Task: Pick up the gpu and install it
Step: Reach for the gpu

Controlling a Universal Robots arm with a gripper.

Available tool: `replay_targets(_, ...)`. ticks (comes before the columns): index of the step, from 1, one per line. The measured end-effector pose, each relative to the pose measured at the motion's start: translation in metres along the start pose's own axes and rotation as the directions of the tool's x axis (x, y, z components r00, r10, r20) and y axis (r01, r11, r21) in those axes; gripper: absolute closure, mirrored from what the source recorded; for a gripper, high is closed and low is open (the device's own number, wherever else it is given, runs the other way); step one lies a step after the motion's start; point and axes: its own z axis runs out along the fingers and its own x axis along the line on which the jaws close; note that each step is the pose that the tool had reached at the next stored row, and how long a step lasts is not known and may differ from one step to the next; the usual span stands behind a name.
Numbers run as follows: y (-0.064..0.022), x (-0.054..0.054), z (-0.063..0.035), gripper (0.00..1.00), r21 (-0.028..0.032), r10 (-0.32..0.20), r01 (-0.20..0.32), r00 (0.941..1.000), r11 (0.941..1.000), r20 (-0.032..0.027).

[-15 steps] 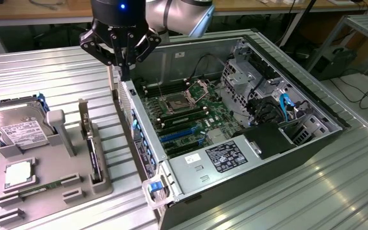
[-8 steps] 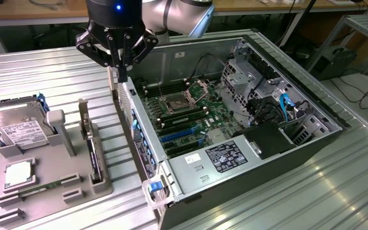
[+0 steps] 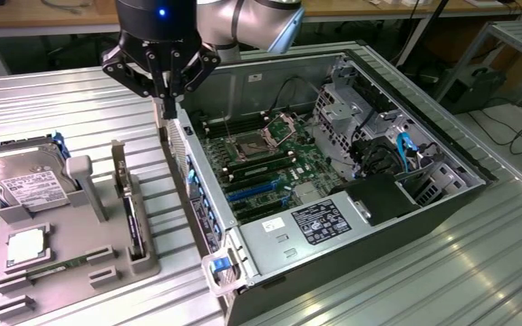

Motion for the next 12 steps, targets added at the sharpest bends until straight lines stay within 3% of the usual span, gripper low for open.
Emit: replay_targets(12, -0.0046, 0.0075, -0.0003, 0.89, 0.0000, 0.000, 0.000, 1.0000, 1.0000, 0.0000)
